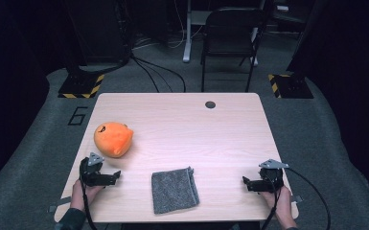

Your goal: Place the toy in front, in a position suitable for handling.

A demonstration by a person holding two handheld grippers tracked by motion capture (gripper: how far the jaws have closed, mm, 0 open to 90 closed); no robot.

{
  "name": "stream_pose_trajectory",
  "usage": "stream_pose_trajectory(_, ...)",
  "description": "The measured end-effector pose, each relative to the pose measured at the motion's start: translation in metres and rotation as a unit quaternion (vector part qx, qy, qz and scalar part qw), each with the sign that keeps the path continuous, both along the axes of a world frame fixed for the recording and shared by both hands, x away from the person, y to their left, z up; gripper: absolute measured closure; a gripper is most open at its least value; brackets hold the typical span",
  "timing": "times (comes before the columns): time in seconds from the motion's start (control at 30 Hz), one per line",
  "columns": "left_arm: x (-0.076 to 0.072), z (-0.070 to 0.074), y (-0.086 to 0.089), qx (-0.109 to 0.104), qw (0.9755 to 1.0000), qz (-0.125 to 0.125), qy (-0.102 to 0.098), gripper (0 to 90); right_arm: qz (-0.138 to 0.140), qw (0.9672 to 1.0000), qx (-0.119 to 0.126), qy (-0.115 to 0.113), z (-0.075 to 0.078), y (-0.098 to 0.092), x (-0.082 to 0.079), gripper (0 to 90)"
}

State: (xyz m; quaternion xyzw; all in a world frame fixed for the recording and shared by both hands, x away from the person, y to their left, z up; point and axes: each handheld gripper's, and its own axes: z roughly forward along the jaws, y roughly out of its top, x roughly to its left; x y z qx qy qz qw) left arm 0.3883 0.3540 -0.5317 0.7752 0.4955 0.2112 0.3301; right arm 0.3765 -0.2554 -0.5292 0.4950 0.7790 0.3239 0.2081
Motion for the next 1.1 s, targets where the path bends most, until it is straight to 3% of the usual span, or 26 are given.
stream_pose_trajectory(0.27, 0.000, 0.000, 0.000, 0.000, 1.0000, 0.000, 0.000, 0.1, -0.015, 0.9998, 0.004, 0.013, 0.005, 0.006, 0.000, 0.0)
stream_pose_trajectory(0.4, 0.000, 0.000, 0.000, 0.001, 1.0000, -0.001, 0.002, 0.1, 0.001, 1.0000, 0.005, 0.001, 0.014, 0.011, -0.001, 0.0)
stream_pose_trajectory(0.73, 0.000, 0.001, 0.001, 0.002, 1.0000, -0.003, 0.003, 0.1, 0.018, 0.9998, 0.010, 0.001, 0.026, 0.024, -0.007, 0.0)
stream_pose_trajectory(1.1, 0.000, 0.001, 0.001, 0.002, 1.0000, -0.003, 0.003, 0.1, 0.055, 0.9984, 0.008, 0.004, 0.038, 0.048, -0.014, 0.0)
